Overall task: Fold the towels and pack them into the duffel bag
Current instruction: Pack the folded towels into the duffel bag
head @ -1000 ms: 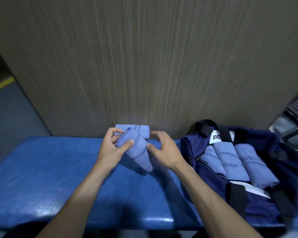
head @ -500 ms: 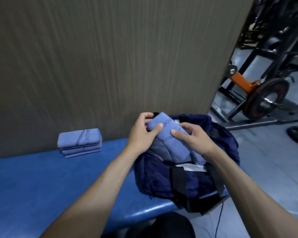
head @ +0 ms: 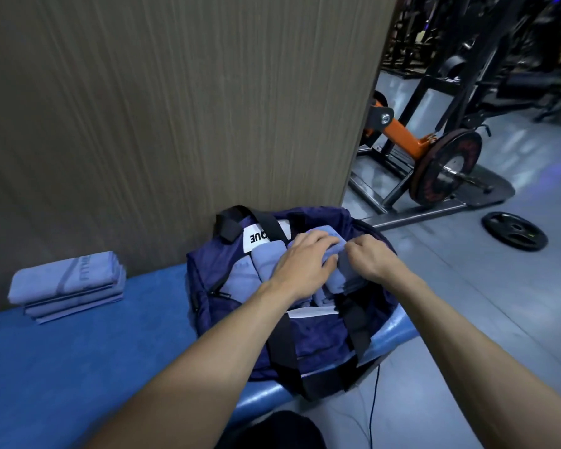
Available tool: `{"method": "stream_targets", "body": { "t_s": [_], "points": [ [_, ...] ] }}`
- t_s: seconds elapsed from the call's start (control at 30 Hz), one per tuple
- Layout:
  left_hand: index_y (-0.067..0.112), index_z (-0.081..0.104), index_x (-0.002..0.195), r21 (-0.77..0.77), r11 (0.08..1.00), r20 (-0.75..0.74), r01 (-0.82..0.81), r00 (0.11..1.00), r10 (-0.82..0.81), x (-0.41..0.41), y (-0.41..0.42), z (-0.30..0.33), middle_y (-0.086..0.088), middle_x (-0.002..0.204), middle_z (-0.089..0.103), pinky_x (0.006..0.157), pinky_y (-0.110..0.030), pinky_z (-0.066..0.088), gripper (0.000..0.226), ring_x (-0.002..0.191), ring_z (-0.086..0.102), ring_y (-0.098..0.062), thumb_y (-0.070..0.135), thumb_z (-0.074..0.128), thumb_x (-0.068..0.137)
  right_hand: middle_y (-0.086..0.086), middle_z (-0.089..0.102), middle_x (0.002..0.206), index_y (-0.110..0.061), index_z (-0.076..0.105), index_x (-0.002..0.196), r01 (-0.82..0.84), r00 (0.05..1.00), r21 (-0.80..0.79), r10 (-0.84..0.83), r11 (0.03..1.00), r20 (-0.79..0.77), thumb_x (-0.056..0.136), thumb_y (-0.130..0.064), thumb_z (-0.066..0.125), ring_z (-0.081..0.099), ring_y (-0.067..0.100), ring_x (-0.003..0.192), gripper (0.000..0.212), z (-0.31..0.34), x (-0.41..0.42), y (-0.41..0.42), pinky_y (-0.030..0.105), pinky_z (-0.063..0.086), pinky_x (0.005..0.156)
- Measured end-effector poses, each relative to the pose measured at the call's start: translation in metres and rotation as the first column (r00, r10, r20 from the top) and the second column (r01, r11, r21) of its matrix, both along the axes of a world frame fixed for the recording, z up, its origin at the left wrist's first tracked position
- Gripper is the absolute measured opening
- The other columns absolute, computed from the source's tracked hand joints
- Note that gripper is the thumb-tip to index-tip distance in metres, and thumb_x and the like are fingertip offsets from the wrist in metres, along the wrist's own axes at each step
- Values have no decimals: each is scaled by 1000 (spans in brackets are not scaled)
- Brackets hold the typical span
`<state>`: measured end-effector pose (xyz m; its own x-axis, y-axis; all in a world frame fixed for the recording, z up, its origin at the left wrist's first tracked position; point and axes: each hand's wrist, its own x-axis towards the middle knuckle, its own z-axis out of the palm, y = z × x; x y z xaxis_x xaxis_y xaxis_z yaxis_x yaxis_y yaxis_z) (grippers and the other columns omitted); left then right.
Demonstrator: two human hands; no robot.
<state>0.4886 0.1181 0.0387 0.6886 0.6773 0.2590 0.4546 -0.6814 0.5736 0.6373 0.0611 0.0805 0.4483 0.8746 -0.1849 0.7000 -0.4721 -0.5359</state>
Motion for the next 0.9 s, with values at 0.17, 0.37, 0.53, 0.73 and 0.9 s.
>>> {"method": "stream_targets", "body": {
  "t_s": [0.17, 0.37, 0.53, 0.73, 0.9],
  "points": [
    [28, 45, 148, -10, 1000, -79, 9, 997, -10, 1, -2, -12, 10, 151, 41, 110, -38, 36, 46, 137, 29, -18, 39, 49, 104, 9, 56, 86, -15, 58, 82, -91, 908, -111, 129, 990, 400, 88, -14, 55, 55, 33, 78, 7, 3, 6, 14, 32, 41, 65],
    [28, 43, 146, -150, 987, -143, -53, 989, 31, 6, 20, 3, 7, 143, 36, 107, -43, 40, 66, 131, 31, -21, 48, 70, 89, 6, 56, 82, -9, 57, 85, -77, 910, -157, 134, 985, 392, 96, -30, 56, 64, 34, 89, 24, 12, 10, 30, 33, 43, 68],
    [22, 30, 154, -120, 989, -67, -83, 995, 75, 3, 15, -10, 3, 151, 30, 112, -41, 35, 83, 139, 26, -21, 58, 66, 88, 5, 57, 69, -11, 56, 71, -130, 983, -277, 161, 952, 92, 89, -56, 66, 54, 19, 64, 50, 4, 10, 39, 31, 42, 58],
    [25, -1, 161, -109, 993, -11, -44, 999, 43, -5, 2, -25, 8, 164, 7, 120, -36, 24, 101, 148, 11, -16, 58, 63, 91, 6, 55, 76, -9, 55, 81, -36, 999, -189, 35, 981, -9, 92, -39, 71, 51, 19, 65, 36, 2, 10, 41, 30, 38, 57],
    [21, 2, 162, -93, 994, -136, -56, 990, 43, -12, 6, -34, 3, 163, 18, 120, -35, 25, 106, 148, 16, -20, 56, 70, 87, 4, 55, 81, -11, 49, 86, 101, 991, -97, -91, 990, 102, 93, -34, 68, 52, 18, 67, 30, -5, 19, 39, 32, 40, 55]
  ]
}}
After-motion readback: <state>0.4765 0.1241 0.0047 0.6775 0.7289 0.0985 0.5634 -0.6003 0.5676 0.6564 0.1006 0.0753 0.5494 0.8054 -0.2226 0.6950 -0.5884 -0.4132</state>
